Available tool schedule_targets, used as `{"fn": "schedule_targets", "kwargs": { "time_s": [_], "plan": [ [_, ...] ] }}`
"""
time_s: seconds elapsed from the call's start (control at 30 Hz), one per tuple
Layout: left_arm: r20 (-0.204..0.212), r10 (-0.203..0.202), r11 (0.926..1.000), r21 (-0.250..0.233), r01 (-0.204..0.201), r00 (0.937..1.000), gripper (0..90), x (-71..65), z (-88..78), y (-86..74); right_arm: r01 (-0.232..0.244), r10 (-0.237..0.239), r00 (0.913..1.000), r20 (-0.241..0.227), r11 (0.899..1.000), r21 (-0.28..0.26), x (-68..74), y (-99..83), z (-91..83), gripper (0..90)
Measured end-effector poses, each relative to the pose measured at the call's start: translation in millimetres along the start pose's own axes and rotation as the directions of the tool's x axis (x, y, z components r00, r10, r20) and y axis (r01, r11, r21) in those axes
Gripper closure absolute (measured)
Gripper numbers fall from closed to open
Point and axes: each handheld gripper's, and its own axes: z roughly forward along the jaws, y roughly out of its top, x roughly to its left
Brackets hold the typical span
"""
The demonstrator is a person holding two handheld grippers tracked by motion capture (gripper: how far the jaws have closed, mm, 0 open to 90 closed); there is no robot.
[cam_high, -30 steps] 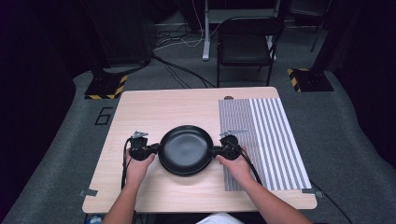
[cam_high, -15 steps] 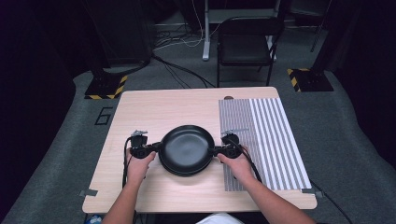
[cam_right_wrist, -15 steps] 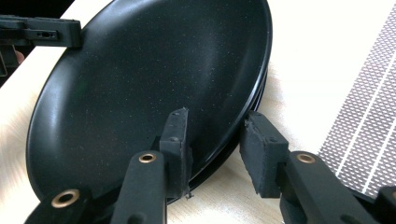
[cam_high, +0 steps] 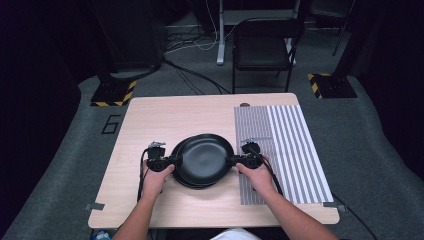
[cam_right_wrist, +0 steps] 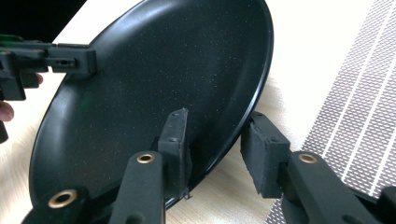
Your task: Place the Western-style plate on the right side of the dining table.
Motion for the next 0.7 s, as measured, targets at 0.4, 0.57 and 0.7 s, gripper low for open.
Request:
{"fn": "schedule_targets", "kwargs": {
  "time_s": [0.4, 0.57, 0.7],
  "plan": [
    [0.009, -0.029, 0.9993, -0.025, 0.029, 0.9995, 64.8, -1.4, -0.1, -4.7, -0.035, 0.036, 0.9975, -0.061, 0.999, 0.013, 12.5, -20.3, -21.4, 53.3],
    [-0.007, -0.025, 0.9993, -0.029, 0.025, 0.9997, 64.8, -3.5, -0.1, -5.5, -0.064, 0.066, 0.9943, -0.084, 0.997, 0.032, 15.8, -24.4, -22.1, 53.2],
    [-0.026, -0.02, 0.9994, -0.027, 0.02, 0.9994, 64.5, -6.5, 1.7, -4.7, -0.106, 0.111, 0.9899, -0.089, 0.993, 0.054, 11.2, -19.7, -22.3, 59.1]
  ]
}}
